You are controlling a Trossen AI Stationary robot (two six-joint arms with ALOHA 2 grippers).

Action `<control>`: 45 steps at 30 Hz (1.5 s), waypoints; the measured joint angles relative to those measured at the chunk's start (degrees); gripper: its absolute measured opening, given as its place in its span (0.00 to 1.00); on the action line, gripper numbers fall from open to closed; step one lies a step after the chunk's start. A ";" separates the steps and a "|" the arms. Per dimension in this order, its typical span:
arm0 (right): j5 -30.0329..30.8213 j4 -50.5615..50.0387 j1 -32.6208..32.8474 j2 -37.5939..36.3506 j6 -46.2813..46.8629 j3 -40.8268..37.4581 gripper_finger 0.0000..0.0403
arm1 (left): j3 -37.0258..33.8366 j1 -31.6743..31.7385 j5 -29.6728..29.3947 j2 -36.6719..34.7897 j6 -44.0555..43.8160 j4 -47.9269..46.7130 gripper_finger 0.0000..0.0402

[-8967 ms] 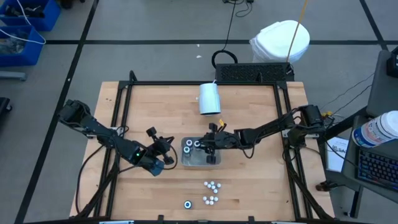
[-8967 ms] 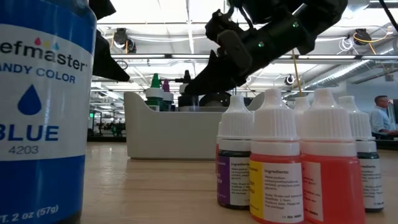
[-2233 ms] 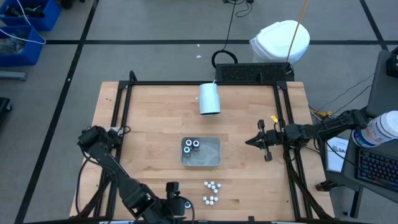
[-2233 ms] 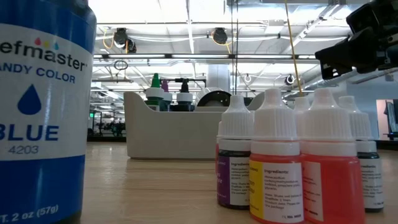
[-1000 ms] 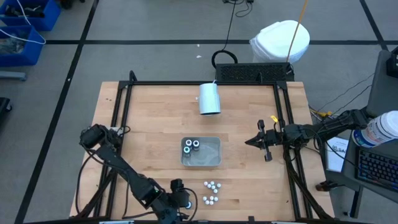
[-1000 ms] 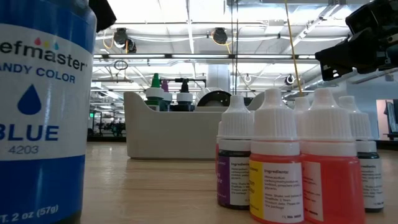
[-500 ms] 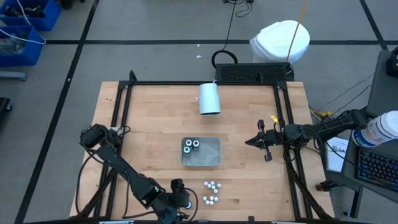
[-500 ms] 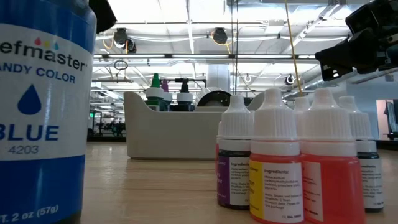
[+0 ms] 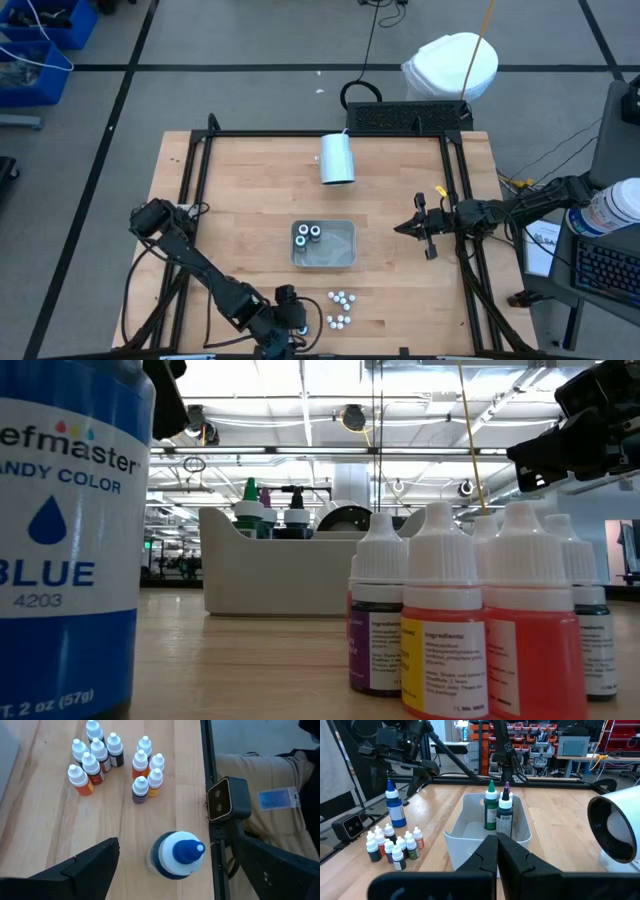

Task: Pick & Place food coloring
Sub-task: Put the large blue food coloring bottle into the gray bin

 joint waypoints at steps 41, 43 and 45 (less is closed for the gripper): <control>0.02 -0.05 0.00 0.00 -0.26 0.00 0.00 | 0.04 2.43 7.41 2.84 -2.37 0.28 0.67; 0.03 -0.05 -0.02 0.00 -0.29 0.00 0.00 | 0.04 2.52 8.45 2.84 -2.55 0.47 0.65; 0.02 -0.05 0.00 0.00 -0.35 0.00 0.00 | 0.04 2.66 9.04 2.84 -2.56 0.59 0.64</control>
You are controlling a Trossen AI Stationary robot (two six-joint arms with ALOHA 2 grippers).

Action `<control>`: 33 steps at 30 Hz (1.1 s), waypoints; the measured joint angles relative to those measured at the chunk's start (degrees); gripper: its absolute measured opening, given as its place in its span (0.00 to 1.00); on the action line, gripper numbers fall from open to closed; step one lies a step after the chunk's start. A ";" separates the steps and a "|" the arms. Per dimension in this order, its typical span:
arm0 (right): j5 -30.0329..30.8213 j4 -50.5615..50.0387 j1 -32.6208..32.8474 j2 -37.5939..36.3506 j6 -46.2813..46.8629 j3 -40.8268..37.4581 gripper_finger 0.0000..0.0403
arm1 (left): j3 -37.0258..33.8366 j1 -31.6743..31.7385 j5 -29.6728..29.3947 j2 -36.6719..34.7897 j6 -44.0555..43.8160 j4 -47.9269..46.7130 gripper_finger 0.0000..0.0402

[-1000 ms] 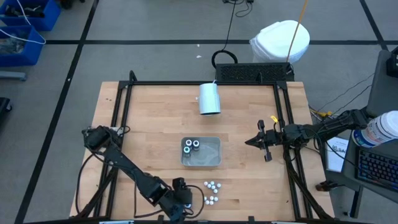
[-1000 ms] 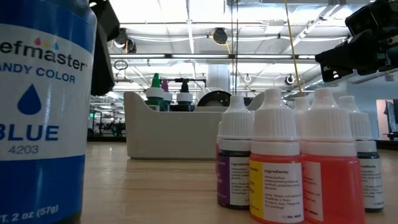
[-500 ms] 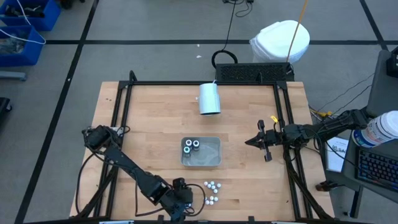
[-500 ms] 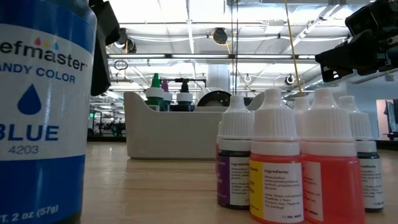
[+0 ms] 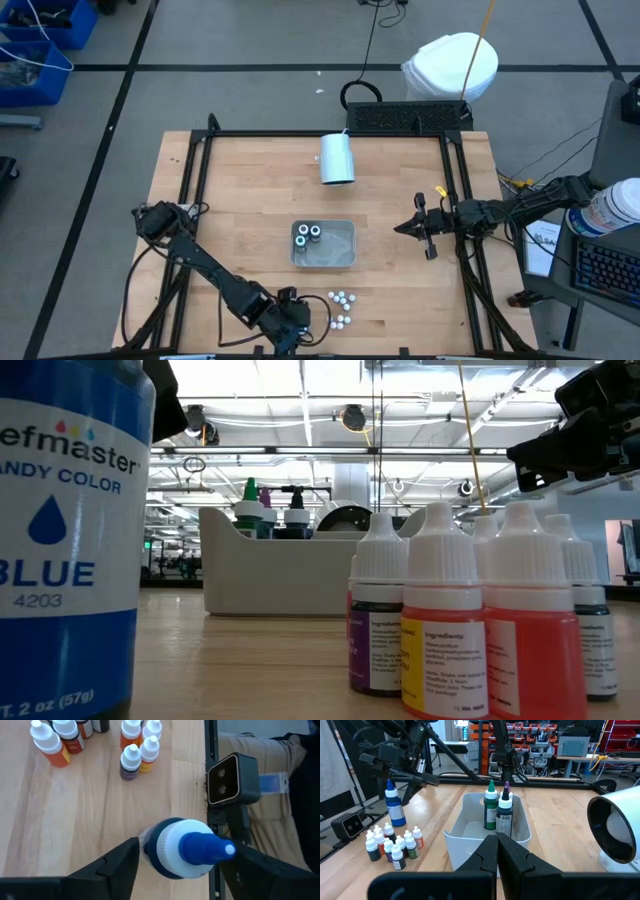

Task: Pick & Place food coloring
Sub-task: Put the large blue food coloring bottle into the gray bin

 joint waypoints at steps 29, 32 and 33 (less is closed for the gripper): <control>0.02 0.00 -0.02 0.02 -0.29 0.00 0.00 | 0.07 0.41 -0.70 -1.66 1.91 0.04 0.43; 0.02 0.00 0.00 0.02 -0.50 -0.01 0.00 | 0.09 0.49 -0.98 -1.84 2.25 -0.75 0.35; 0.02 0.00 -0.02 0.02 -0.48 -0.01 0.00 | 0.11 0.49 -0.92 -1.84 2.77 -0.81 0.33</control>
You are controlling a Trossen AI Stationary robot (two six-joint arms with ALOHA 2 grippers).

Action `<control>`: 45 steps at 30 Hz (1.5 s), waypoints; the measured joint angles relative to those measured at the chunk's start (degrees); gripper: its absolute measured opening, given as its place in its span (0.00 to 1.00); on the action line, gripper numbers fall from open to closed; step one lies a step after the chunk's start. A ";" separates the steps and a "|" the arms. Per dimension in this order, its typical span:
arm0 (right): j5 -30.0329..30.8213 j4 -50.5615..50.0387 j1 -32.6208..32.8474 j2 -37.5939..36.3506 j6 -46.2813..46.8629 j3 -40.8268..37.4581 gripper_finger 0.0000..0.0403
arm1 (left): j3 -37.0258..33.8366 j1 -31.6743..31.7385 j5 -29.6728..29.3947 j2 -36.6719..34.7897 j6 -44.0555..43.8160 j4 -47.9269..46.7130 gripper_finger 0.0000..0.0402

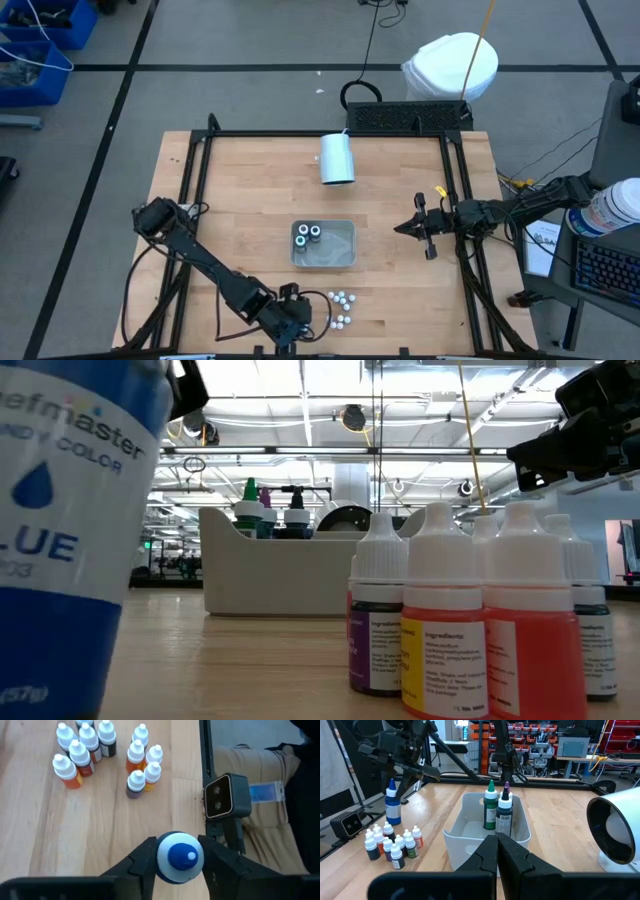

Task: Pick & Place food coloring
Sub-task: Put the large blue food coloring bottle into the gray bin

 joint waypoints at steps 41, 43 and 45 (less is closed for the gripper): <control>0.19 0.98 0.02 0.68 -1.67 -0.01 0.00 | -0.07 17.12 -14.34 -13.45 20.80 -10.68 0.33; 0.20 0.96 0.02 0.74 -1.70 -0.01 0.00 | -0.07 17.11 -14.72 -12.05 19.76 -9.83 0.32; 0.17 0.92 0.00 0.76 -1.70 -0.01 0.00 | -0.07 17.09 -14.92 -10.92 19.07 -10.09 0.32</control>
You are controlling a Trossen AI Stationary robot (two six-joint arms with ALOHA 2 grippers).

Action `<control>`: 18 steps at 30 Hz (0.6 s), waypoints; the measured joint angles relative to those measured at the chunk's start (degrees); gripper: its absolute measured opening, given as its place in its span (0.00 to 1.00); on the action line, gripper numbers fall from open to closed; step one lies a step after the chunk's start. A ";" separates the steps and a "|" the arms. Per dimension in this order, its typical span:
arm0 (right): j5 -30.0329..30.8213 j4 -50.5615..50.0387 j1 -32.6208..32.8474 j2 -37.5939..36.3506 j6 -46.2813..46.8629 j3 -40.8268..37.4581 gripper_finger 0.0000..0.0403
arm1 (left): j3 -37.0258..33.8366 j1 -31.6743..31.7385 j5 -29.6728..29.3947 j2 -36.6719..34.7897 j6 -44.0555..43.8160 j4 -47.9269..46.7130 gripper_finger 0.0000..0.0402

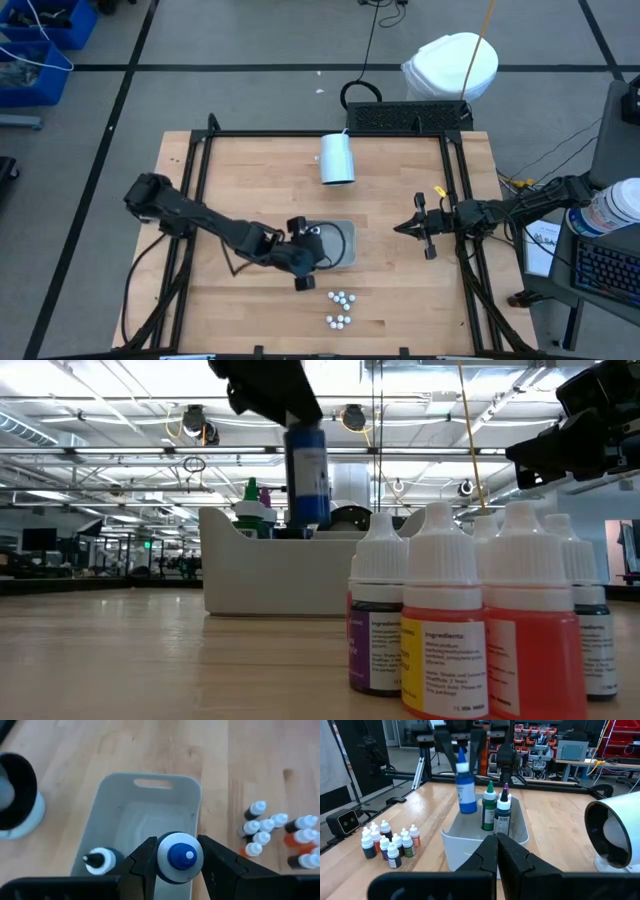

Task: Pick & Place food coloring
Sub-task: Put the large blue food coloring bottle into the gray bin

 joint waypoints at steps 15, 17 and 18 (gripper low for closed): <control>0.02 0.43 0.01 0.28 0.00 0.00 0.00 | -0.04 0.61 -3.30 2.26 -4.11 -2.05 0.33; 0.02 0.42 0.00 0.28 -0.01 0.00 0.00 | -0.04 0.63 -3.33 2.26 -4.24 -2.05 0.32; 0.02 0.41 0.00 0.28 -0.02 0.01 0.00 | -0.04 0.61 -3.39 2.26 -4.29 -2.04 0.32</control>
